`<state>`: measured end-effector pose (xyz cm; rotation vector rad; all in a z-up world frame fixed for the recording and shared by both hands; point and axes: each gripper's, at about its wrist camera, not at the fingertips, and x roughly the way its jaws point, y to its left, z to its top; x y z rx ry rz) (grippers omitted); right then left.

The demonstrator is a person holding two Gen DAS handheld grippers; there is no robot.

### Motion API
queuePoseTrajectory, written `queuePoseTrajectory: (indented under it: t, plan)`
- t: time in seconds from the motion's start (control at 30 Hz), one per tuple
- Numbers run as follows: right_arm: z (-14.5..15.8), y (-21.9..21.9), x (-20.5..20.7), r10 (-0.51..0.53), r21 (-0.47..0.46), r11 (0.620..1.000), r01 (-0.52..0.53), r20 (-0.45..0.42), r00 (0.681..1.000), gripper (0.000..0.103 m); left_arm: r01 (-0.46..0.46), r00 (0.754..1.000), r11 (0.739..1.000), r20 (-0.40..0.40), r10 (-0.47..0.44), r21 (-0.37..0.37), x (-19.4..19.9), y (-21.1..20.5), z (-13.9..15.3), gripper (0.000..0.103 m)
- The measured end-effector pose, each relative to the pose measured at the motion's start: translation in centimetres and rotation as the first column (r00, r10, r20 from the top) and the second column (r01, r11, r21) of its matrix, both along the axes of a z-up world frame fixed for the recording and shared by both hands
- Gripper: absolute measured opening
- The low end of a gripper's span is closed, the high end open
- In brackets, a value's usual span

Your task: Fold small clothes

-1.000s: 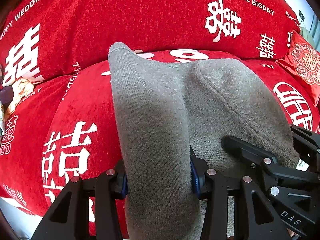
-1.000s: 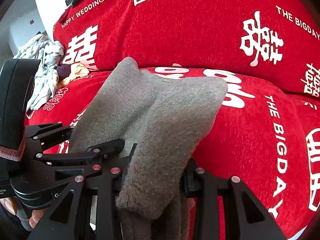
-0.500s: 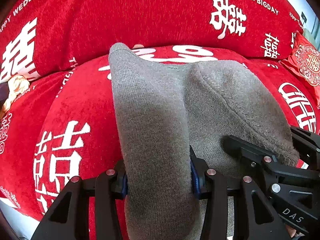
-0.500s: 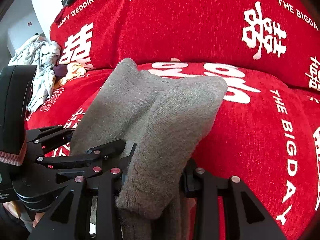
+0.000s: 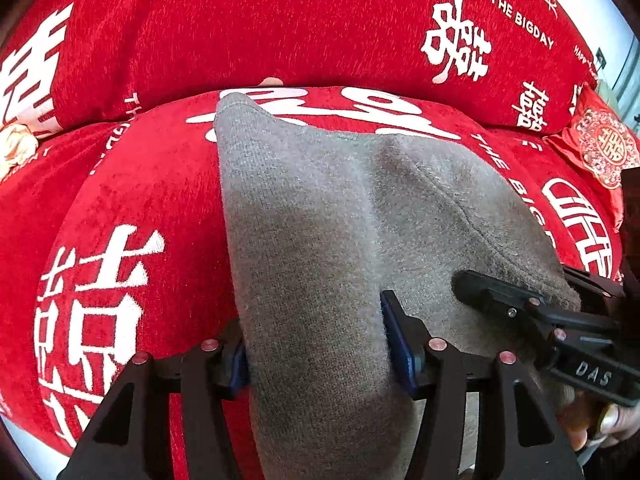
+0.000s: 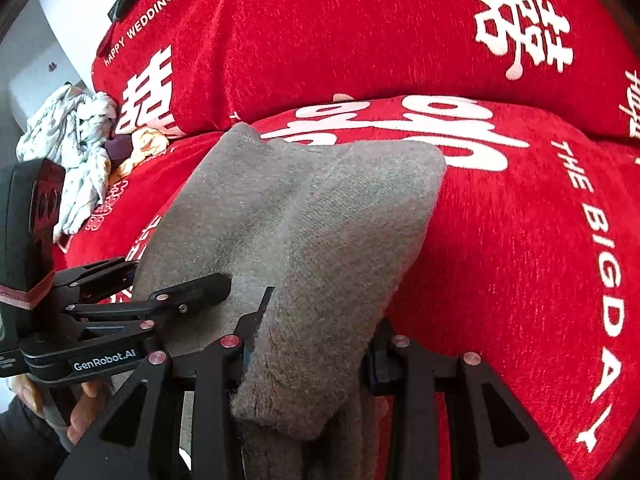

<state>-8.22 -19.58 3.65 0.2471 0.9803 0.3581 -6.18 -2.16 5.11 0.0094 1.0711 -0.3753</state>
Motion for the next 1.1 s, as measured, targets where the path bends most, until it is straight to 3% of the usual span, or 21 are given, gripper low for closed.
queuePoseTrajectory:
  t: [0.17,0.3,0.4,0.47,0.53,0.6,0.77,0.9,1.1]
  plan:
    - [-1.2,-1.2,0.3,0.004,0.080,0.997,-0.002,-0.024,1.000,0.041,-0.007,1.000,1.000,0.011,0.008,-0.018,0.2,0.8,-0.5,0.074]
    - [-1.9,-1.9,0.4,0.006,0.132,0.991,-0.001,-0.032,0.999,0.043,-0.002,1.000,0.998,0.002,0.002,-0.066,0.3,1.5,-1.0,0.074]
    - [-2.2,-2.1,0.4,0.009,0.145,0.989,-0.005,-0.031,0.999,0.045,-0.021,1.000,0.998,0.007,0.021,-0.056,0.4,1.9,-1.3,0.089]
    - [-2.4,-2.3,0.5,0.009,0.153,0.988,-0.003,-0.037,0.999,0.048,-0.027,1.000,0.997,0.000,0.027,-0.075,0.5,2.3,-1.6,0.090]
    - [-2.7,-2.6,0.6,0.005,0.168,0.986,0.004,-0.052,0.999,0.057,-0.029,1.000,0.995,-0.009,0.028,-0.092,0.5,2.6,-1.7,0.090]
    - [-2.8,-2.9,0.6,0.008,0.182,0.983,0.003,-0.056,0.998,0.058,-0.033,0.999,0.995,-0.017,0.031,-0.099,0.5,2.7,-1.6,0.090]
    - [-1.1,-2.5,-0.1,-0.022,0.090,0.996,0.025,-0.034,0.999,0.065,-0.055,0.998,0.997,-0.002,0.055,-0.052,-0.2,2.9,-0.1,0.090]
    - [2.2,-2.0,-2.3,-0.043,-0.013,0.999,0.044,0.074,0.996,0.065,-0.069,0.997,0.997,0.045,0.067,0.023,-1.5,3.3,1.5,0.090]
    - [5.5,1.0,-6.9,0.113,-0.101,0.990,-0.094,0.209,0.971,0.065,-0.100,0.991,0.990,0.101,0.090,0.098,-4.8,4.4,2.9,0.090]
